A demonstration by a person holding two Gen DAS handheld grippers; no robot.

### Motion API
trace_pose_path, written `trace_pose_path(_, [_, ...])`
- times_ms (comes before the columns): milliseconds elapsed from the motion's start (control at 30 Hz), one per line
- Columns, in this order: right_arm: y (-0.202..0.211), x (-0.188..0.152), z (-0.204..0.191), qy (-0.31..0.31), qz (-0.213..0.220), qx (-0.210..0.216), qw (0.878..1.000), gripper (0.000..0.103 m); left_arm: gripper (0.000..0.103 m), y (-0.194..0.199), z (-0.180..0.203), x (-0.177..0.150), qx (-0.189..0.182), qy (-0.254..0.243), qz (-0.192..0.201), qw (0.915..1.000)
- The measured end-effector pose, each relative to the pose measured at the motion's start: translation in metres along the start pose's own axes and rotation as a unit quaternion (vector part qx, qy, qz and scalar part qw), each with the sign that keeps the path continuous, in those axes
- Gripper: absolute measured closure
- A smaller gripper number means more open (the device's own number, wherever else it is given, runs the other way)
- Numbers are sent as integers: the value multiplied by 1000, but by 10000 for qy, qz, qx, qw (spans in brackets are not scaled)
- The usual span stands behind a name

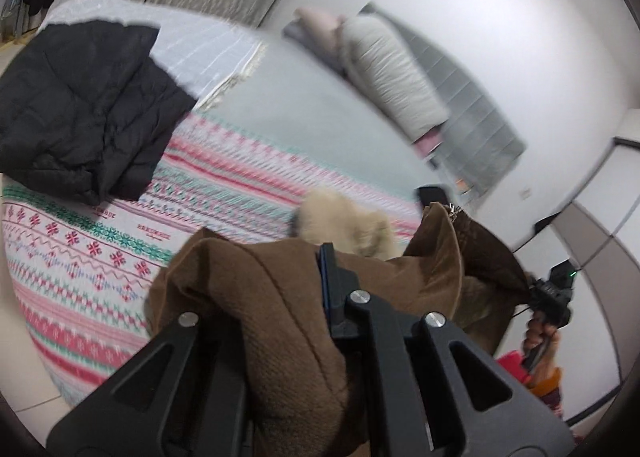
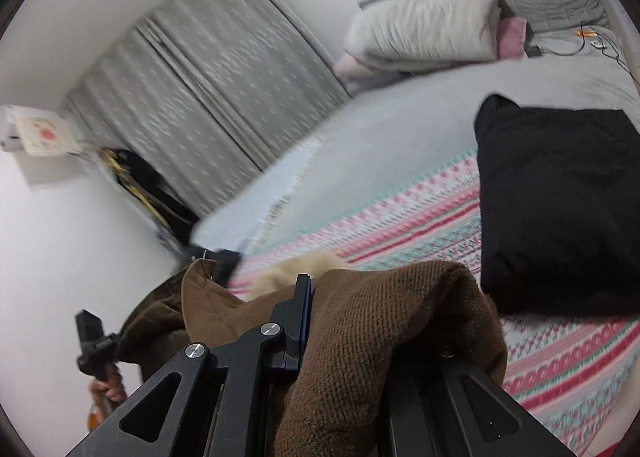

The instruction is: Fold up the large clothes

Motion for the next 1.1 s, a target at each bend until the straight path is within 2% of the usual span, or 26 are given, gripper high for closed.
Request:
trace_pose_path(100, [-55,5,28,-133,-332,-407,9985,94,94,-54,-29,-15,213,72,-547,9982])
trace_pose_path(200, [-101,-3,60,-200,-633,-893,9938,93,92,-86,-46,-31,338,123,-888,9954])
trace_pose_path(267, [-120,-7,79,-266,-772,-1110,9905,93,92,-98,-54,-40,299,172,-1031,9941])
trace_pose_path(367, [-140,-13,107,-452,-965,-1192,9871,93,92,-94,-53,-43,239,169,-1057,9940])
trace_pose_path(467, [-137,-18,109,-378,-945,-1212,9874,92,90,-82,-42,-41,312,-62,-1127,9931])
trace_pose_path(500, [-135,-19,107,-345,-935,-1221,9875,91,85,-77,-36,-40,364,-173,-1182,9922])
trace_pose_path(567, [-127,-18,98,-307,-971,-1216,9873,84,66,-75,-27,-35,482,-352,-1234,9906])
trace_pose_path(600, [-123,-18,94,-274,-1001,-1218,9871,82,53,-71,-23,-33,538,-448,-1221,9900])
trace_pose_path(633, [-118,-16,89,-235,-1014,-1236,9869,76,46,-63,-15,-30,568,-582,-1172,9898])
trace_pose_path(667, [-110,-15,84,-164,-1034,-1239,9867,65,44,-56,-10,-28,565,-686,-1142,9895])
trace_pose_path(733, [-98,-13,73,-50,-1012,-1209,9875,51,29,-40,-2,-28,730,-890,-1093,9873])
trace_pose_path(767, [-86,-13,68,91,-939,-1195,9883,46,27,-30,2,-29,857,-1028,-1037,9856])
trace_pose_path(867, [-61,-23,56,630,-828,-1409,9845,44,25,-12,15,-42,973,-1441,-1039,9793])
trace_pose_path(933, [-56,-40,52,951,-917,-1624,9778,44,25,-6,25,-55,947,-1684,-1117,9748])
trace_pose_path(1000, [-57,-68,50,1315,-1205,-1820,9670,44,24,-9,37,-73,838,-1967,-1270,9686])
trace_pose_path(1033, [-62,-85,49,1513,-1392,-1888,9603,44,24,-16,44,-83,781,-2138,-1409,9635])
trace_pose_path(1100, [-75,-111,49,1845,-1715,-2067,9454,44,24,-36,55,-104,829,-2493,-1807,9478])
Point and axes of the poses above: each gripper's, at about its wrist camera, not at the fingertips, and y roughly against the way its jaws point, z to its right, x to its top, the point moved 6 cm from there along -y, roughly the way its jaws point, and after that the axes turned 14 degrees about -y, right-handed, at the moved point
